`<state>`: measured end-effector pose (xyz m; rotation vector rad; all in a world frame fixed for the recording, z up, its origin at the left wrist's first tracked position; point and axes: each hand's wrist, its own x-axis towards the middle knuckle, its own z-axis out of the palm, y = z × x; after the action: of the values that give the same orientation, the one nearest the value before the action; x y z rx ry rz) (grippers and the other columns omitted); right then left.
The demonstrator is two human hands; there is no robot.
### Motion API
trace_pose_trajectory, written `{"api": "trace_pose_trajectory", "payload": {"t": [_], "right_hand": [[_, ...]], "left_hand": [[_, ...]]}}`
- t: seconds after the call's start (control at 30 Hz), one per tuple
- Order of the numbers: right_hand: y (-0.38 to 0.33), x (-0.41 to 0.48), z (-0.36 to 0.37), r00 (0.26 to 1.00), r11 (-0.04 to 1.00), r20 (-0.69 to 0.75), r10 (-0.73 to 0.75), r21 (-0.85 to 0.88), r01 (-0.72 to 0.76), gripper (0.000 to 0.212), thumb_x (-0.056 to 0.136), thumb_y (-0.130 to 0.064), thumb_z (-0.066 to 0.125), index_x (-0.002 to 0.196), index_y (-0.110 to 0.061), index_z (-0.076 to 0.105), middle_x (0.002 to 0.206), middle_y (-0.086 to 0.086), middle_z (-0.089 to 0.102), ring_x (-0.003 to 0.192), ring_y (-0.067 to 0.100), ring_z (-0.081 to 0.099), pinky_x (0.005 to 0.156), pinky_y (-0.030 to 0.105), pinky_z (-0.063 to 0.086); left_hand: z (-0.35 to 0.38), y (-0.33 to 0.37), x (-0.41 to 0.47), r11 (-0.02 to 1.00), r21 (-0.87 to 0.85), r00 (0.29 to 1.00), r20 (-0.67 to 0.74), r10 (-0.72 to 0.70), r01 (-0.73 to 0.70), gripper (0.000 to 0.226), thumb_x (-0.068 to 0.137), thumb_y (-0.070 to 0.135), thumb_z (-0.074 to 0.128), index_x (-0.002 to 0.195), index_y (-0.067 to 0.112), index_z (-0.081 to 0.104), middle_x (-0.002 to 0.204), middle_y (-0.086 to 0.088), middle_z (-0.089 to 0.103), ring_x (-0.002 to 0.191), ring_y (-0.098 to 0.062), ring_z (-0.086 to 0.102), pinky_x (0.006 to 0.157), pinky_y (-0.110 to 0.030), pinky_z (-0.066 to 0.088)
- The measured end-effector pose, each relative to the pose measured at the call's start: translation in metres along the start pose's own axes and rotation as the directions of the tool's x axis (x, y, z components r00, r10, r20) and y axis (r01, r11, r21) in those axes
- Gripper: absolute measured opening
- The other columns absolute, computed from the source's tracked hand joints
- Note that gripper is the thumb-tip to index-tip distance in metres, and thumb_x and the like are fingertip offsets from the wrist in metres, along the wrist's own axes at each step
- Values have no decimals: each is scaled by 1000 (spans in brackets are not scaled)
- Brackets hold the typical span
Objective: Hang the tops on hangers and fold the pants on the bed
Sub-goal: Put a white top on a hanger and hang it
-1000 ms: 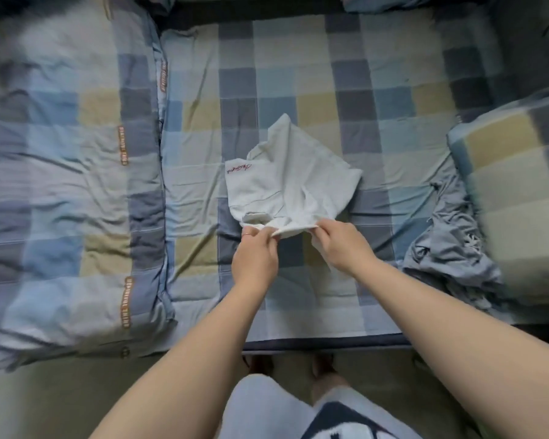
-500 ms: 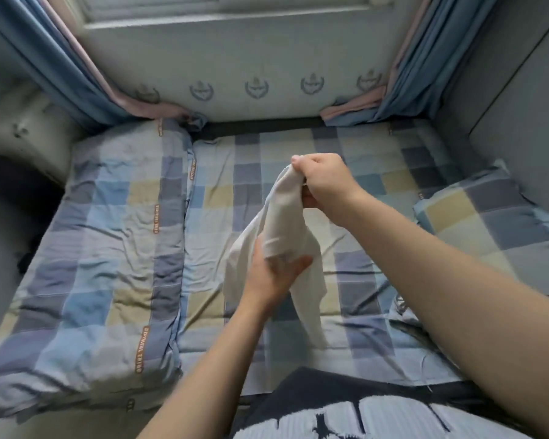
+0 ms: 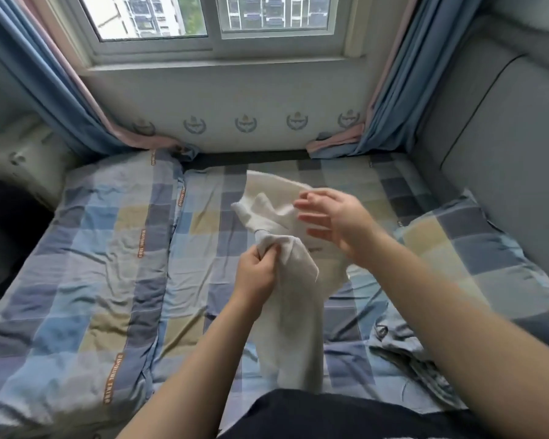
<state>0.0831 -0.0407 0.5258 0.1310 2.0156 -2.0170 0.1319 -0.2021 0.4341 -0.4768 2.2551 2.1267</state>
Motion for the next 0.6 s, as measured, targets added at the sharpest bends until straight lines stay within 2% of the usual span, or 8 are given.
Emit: {"api": "trace_pose_trajectory", "payload": {"t": [0.03, 0.1, 0.2, 0.3, 0.4, 0.5, 0.57, 0.6], "right_hand": [[20, -11, -10, 1000, 999, -18, -10, -42, 10, 27, 99, -31, 60, 122, -17, 63, 117, 3, 72, 111, 24, 68, 94, 42, 53], [62, -37, -26, 1000, 995, -12, -9, -97, 8, 54, 84, -45, 72, 132, -25, 55, 122, 0, 68, 114, 18, 66, 98, 37, 54], [115, -64, -39, 997, 979, 53, 64, -197, -52, 84, 69, -50, 82, 141, -31, 43, 131, -5, 59, 119, 10, 60, 101, 35, 52], [148, -69, -45, 992, 899, -4, 129, -422, -119, 54, 78, -40, 80, 124, -28, 55, 119, -7, 65, 106, 11, 62, 92, 36, 53], [154, -66, -58, 991, 765, -70, 115, -630, -133, 17, 93, -38, 65, 101, -23, 68, 104, 0, 72, 94, 18, 63, 76, 34, 48], [151, -63, -66, 989, 833, -112, 98, -534, -143, 24, 97, -32, 62, 91, -11, 71, 92, 6, 74, 88, 22, 66, 75, 37, 50], [145, -60, -63, 978, 914, -178, 113, -366, -172, 23, 97, -24, 63, 93, -3, 71, 88, 10, 70, 85, 21, 63, 71, 35, 48], [141, -58, -61, 968, 944, -218, 124, -274, -183, 23, 98, -21, 63, 94, 0, 71, 88, 13, 70, 85, 21, 61, 72, 34, 47]], "left_hand": [[5, 5, -2, 998, -51, 999, 27, -26, 27, 26, 99, 31, 63, 80, 17, 72, 67, 15, 68, 64, 2, 61, 60, -13, 49], [17, 13, -8, 983, -151, 992, 94, -88, 102, 23, 99, 34, 63, 91, 18, 76, 87, 1, 77, 86, -11, 71, 80, -29, 58], [33, 25, -13, 946, -270, 978, 152, -144, 181, 24, 102, 31, 58, 90, 21, 76, 98, -12, 76, 97, -25, 74, 88, -42, 59], [42, 36, -13, 932, -318, 976, 181, -117, 171, 29, 104, 28, 55, 85, 25, 76, 91, -11, 76, 89, -22, 75, 81, -39, 61], [46, 43, -11, 936, -315, 978, 182, -103, 157, 23, 105, 31, 53, 102, 20, 74, 95, -7, 78, 91, -19, 76, 72, -32, 59], [39, 44, -6, 929, -329, 972, 215, -99, 167, 27, 104, 35, 52, 118, 18, 69, 112, -9, 75, 105, -24, 72, 87, -39, 59], [33, 40, -4, 980, -166, 972, 226, -70, 109, 29, 100, 38, 60, 122, 22, 67, 116, -5, 73, 110, -25, 69, 87, -37, 60], [29, 36, -5, 997, -60, 970, 239, -40, 55, 31, 97, 37, 65, 124, 23, 66, 115, -1, 73, 110, -23, 68, 82, -29, 60]]}}
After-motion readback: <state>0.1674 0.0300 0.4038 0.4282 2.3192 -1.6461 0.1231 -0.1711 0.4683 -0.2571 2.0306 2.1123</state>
